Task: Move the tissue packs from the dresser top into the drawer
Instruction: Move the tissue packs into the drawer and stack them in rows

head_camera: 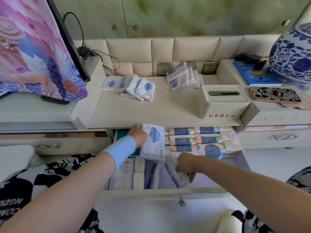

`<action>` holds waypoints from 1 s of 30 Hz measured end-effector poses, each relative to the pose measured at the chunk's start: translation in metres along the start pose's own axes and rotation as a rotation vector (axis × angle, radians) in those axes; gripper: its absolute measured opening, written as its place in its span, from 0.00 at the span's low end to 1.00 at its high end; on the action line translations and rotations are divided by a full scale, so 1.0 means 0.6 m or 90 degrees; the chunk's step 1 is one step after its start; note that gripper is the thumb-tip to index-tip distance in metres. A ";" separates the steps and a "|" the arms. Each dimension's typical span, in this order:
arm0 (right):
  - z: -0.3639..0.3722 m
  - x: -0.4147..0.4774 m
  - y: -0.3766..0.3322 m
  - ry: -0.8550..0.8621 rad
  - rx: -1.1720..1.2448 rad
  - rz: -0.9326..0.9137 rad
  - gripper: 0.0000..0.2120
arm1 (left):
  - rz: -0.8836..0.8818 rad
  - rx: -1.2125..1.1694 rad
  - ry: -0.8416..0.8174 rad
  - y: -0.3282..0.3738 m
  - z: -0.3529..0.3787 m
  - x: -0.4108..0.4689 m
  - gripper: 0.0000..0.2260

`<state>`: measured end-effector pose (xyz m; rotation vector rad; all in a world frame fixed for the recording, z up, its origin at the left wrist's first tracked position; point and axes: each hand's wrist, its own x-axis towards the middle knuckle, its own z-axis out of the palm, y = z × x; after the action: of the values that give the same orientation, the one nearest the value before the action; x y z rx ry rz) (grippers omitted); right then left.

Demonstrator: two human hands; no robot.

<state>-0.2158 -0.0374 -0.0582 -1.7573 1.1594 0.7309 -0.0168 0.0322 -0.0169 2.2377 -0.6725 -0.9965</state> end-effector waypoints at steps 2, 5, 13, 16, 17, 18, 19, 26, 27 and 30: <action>0.018 0.007 -0.006 -0.035 0.079 -0.016 0.16 | 0.005 0.027 -0.015 -0.003 0.001 -0.005 0.15; 0.031 0.016 -0.018 -0.162 0.190 -0.048 0.16 | 0.003 0.073 -0.043 -0.010 0.003 -0.008 0.17; -0.092 -0.011 -0.046 0.019 0.249 -0.094 0.13 | 0.016 0.089 -0.084 -0.005 0.012 -0.007 0.14; -0.125 -0.028 -0.040 0.017 0.447 -0.171 0.14 | 0.035 0.029 -0.140 0.009 0.024 -0.012 0.15; -0.127 -0.030 -0.036 0.008 0.458 -0.192 0.16 | 0.048 0.018 -0.155 0.013 0.029 -0.012 0.14; -0.128 -0.032 -0.030 0.013 0.439 -0.208 0.18 | 0.066 0.013 -0.168 0.018 0.035 -0.010 0.12; -0.126 -0.032 -0.027 0.023 0.409 -0.221 0.20 | 0.075 0.006 -0.180 0.020 0.039 -0.008 0.11; -0.105 -0.024 -0.003 0.263 0.454 -0.150 0.23 | 0.066 -0.060 -0.182 0.044 0.067 -0.022 0.15; -0.102 -0.029 -0.003 0.264 0.432 -0.147 0.21 | 0.059 -0.071 -0.174 0.048 0.070 -0.028 0.15; -0.097 -0.047 -0.001 0.011 0.459 -0.147 0.26 | 0.016 -0.195 -0.289 0.058 0.079 -0.042 0.14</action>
<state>-0.2256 -0.0783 -0.0093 -1.2484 1.0335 0.1205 -0.0759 0.0098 -0.0069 1.7470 -0.6793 -1.5047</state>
